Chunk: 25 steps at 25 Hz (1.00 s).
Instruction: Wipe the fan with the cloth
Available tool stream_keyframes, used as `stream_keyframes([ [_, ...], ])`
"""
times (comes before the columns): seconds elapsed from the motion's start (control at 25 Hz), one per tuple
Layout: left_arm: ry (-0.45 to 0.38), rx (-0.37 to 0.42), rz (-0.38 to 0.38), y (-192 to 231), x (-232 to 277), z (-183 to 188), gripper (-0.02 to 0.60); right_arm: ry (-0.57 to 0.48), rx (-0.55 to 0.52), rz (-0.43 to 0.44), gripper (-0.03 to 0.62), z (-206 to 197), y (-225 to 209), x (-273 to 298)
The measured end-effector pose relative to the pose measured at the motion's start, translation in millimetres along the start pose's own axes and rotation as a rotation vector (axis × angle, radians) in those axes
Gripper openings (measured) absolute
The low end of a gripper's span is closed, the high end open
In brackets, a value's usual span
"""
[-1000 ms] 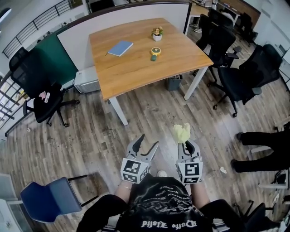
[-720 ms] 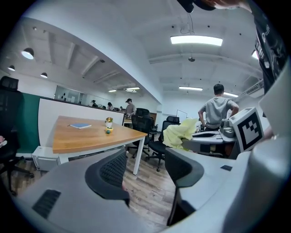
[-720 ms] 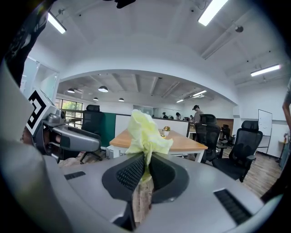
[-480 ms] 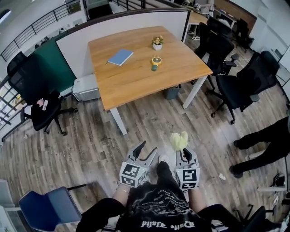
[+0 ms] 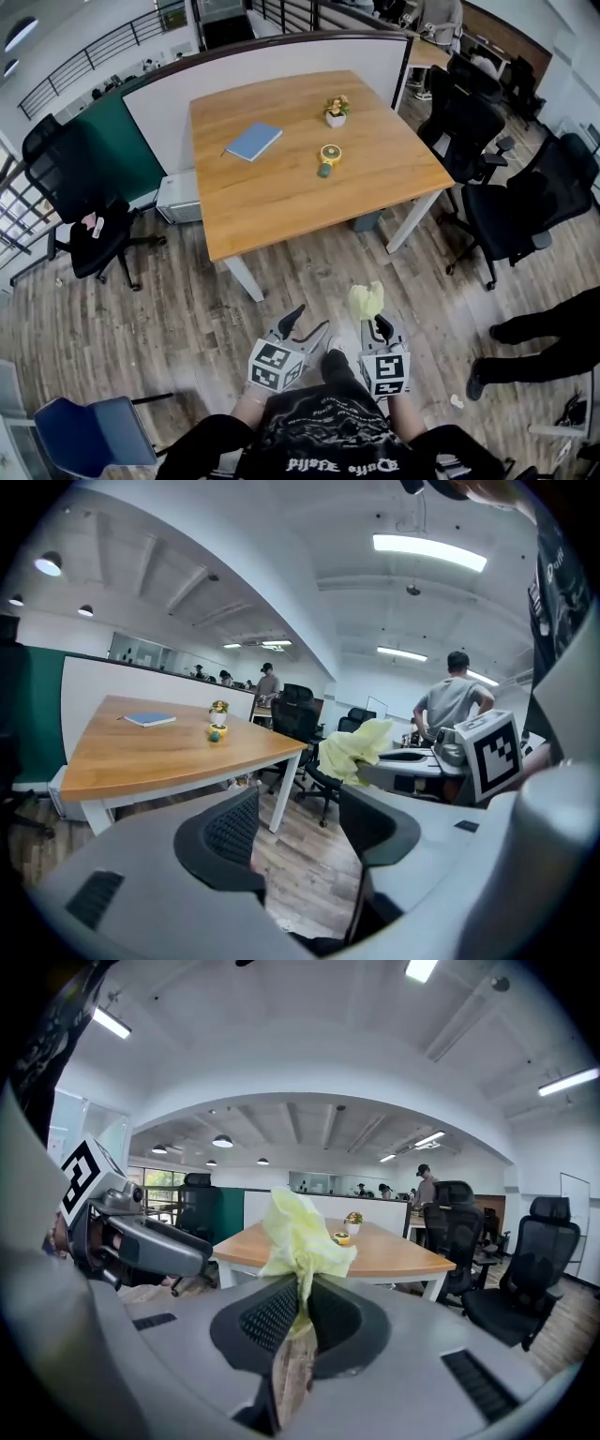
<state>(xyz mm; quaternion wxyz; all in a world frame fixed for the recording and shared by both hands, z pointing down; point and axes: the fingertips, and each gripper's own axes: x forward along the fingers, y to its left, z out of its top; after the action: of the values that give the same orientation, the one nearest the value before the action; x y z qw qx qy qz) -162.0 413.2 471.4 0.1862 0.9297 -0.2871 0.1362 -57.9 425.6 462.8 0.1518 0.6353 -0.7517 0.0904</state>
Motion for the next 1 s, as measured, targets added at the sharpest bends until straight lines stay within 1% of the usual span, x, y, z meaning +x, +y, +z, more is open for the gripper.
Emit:
stream_keyframes([
  [0.12,-0.051,-0.033,0.037,12,38,31,0.276,-0.013,-0.054,0.029,0.037,17,-33,36],
  [0.2,-0.075,-0.028,0.067,19,63,49,0.276,-0.032,-0.057,0.041,0.037,29,-56,57],
  [0.28,-0.082,-0.017,0.092,25,86,60,0.276,-0.049,-0.054,0.052,0.037,38,-77,75],
  [0.4,-0.071,-0.020,0.126,32,113,68,0.276,-0.050,-0.061,0.073,0.037,41,-101,94],
  [0.48,-0.080,-0.024,0.159,38,129,76,0.276,-0.045,-0.061,0.087,0.037,42,-115,106],
  [0.56,-0.094,-0.029,0.197,43,141,81,0.276,-0.039,-0.063,0.106,0.038,39,-124,114],
  [0.68,-0.089,-0.037,0.246,52,156,78,0.276,-0.031,-0.074,0.136,0.038,33,-131,124],
  [0.76,-0.075,-0.036,0.274,58,164,77,0.276,-0.018,-0.071,0.133,0.038,31,-137,132],
  [0.88,-0.054,-0.032,0.299,68,175,79,0.276,0.039,-0.053,0.099,0.038,21,-151,144],
  [1.0,-0.050,-0.026,0.318,79,183,82,0.276,0.057,-0.021,0.116,0.038,15,-160,152],
])
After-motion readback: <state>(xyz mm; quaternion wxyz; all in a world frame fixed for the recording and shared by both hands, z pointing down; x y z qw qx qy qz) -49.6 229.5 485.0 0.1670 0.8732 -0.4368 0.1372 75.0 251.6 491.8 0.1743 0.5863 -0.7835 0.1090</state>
